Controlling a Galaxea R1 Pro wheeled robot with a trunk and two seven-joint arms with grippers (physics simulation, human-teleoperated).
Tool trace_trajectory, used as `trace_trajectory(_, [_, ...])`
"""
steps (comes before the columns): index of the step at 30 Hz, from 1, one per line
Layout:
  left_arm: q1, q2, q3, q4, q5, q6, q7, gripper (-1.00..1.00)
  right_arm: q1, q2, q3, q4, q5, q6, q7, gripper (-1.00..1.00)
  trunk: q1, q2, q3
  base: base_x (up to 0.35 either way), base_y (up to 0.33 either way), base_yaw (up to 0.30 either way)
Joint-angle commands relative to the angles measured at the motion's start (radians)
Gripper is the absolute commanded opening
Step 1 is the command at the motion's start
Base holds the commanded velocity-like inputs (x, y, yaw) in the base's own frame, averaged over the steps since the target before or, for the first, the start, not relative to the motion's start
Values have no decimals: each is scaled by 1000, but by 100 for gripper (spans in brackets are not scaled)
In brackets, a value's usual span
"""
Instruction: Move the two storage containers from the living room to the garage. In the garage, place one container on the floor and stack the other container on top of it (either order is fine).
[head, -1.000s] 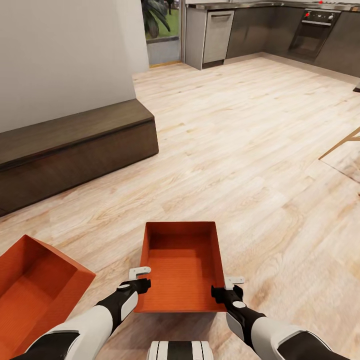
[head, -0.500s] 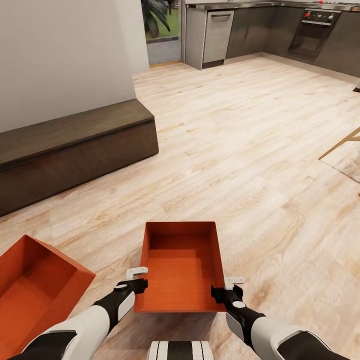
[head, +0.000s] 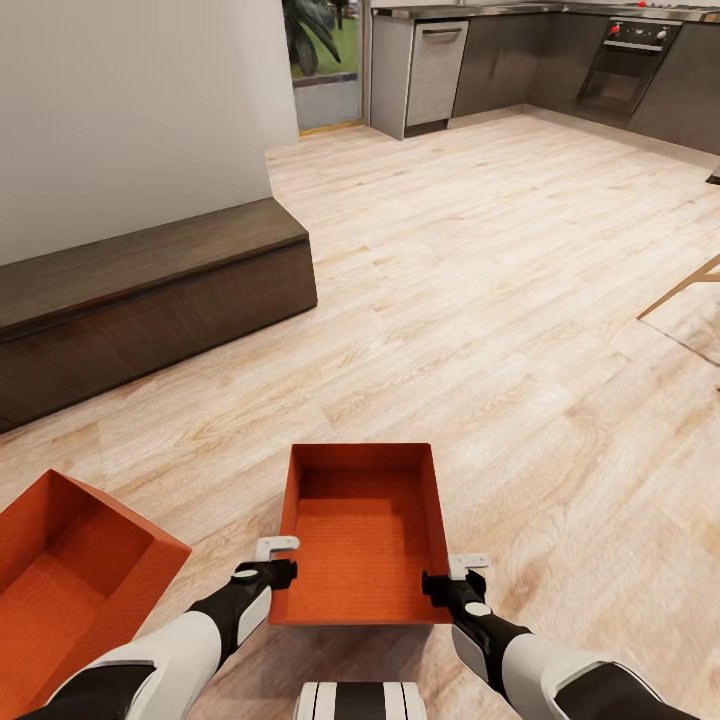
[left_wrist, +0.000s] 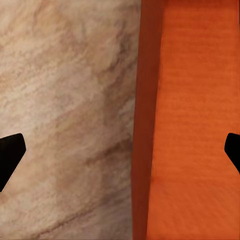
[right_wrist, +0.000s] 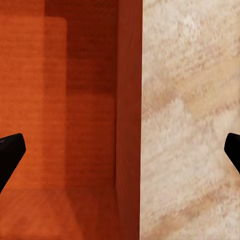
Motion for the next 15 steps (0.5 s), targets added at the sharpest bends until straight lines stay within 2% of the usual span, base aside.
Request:
trace_trajectory(1, [0,-1,4,-2,-12,4,2,100,0,1,9,2,-9,-4,-2,100,0,0,-1,0,0,0])
trace_trajectory(5, [0,-2,4,-2,-30,4,2,100,0,1,9,2,-9,-4,-2,100,0,0,-1,0,0,0])
trace_trajectory(15, [0,-2,4,-1,-35,4,2,100,-1,1,9,2,-9,-4,-2,100,0,0,-1,0,0,0])
